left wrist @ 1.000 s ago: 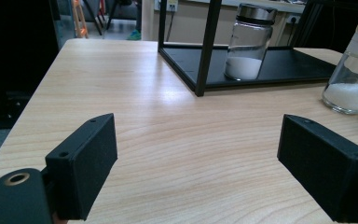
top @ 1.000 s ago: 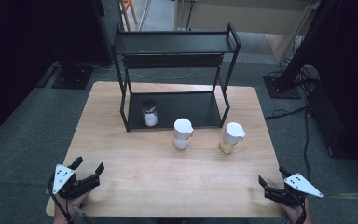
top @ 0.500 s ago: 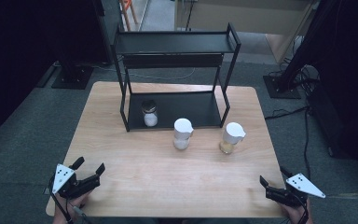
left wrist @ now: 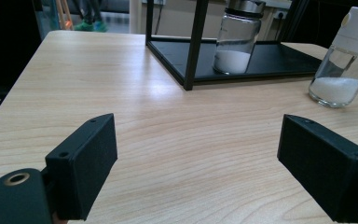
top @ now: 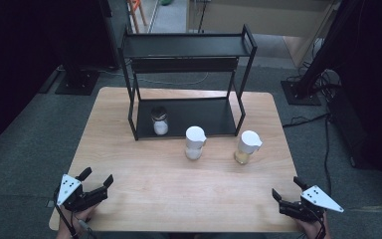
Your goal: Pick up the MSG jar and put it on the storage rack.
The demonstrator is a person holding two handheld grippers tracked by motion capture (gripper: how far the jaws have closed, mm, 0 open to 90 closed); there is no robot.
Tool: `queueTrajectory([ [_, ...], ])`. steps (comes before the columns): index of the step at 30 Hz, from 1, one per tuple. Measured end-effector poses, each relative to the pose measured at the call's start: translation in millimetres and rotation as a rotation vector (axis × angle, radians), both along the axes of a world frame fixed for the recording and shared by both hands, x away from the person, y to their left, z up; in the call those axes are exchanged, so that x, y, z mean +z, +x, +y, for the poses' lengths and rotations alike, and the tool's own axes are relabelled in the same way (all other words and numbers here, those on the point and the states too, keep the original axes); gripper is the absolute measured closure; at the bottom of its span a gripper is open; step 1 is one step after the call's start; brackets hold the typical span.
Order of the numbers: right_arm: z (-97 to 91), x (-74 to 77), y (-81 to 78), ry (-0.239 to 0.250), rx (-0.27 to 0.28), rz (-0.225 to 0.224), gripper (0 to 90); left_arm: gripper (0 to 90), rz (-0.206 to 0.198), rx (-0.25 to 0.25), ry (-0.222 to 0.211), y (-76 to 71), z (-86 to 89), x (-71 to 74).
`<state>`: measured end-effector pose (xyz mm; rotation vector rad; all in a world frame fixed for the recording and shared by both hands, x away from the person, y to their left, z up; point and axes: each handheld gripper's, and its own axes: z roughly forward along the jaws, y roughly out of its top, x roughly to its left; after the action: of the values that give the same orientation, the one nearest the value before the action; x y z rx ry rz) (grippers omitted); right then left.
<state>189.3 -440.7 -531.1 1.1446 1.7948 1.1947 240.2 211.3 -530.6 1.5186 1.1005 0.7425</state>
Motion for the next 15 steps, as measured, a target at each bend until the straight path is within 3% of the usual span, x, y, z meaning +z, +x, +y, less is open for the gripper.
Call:
queueTrajectory([
  [15,30.9,10.7,4.9,-0.007,0.085,-0.007,9.0,12.2,0.008,-0.008,-0.006,0.2,0.2,-0.1],
])
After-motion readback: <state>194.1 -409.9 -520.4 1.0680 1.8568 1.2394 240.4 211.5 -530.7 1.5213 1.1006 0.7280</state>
